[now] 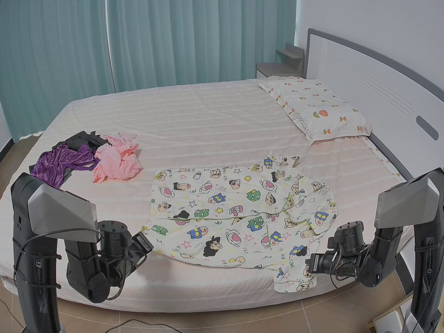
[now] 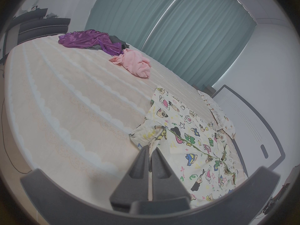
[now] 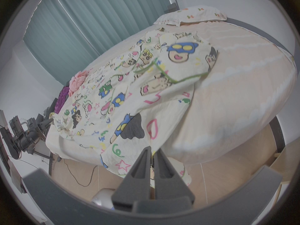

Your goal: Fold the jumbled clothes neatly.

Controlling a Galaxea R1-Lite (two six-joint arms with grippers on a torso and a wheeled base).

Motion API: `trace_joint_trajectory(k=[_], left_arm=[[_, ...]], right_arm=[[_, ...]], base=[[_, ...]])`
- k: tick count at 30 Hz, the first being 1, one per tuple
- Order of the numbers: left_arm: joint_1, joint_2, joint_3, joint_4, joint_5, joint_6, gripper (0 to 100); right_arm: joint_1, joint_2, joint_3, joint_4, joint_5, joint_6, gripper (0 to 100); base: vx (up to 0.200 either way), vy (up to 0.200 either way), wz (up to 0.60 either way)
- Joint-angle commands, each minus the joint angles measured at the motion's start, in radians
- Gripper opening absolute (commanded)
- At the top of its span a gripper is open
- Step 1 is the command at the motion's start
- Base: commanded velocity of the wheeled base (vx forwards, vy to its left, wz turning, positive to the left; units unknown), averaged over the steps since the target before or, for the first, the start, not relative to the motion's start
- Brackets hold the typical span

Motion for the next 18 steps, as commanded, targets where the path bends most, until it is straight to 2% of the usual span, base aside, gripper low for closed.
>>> trace_joint_trajectory(k=[1, 8, 14, 18], left_arm=[[0.001, 0.001, -0.003, -0.001, 0.000, 0.000, 0], [0.005, 0.002, -0.031, 0.000, 0.008, 0.002, 0], [0.019, 0.011, -0.054, -0.001, 0.035, 0.002, 0], [0.030, 0.034, -0.077, 0.000, 0.037, 0.002, 0]], right_arm=[[-0.028, -0.067, 0.003, -0.004, 0.005, 0.005, 0], [-0.084, -0.156, -0.037, -0.001, 0.009, 0.013, 0], [-0.116, -0.146, -0.109, -0.001, 0.014, 0.013, 0], [-0.124, -0.110, -0.136, 0.005, 0.040, 0.013, 0]], base=[[0.000, 0.000, 0.00], [0.000, 0.000, 0.00], [0.000, 0.000, 0.00], [0.000, 0.000, 0.00]])
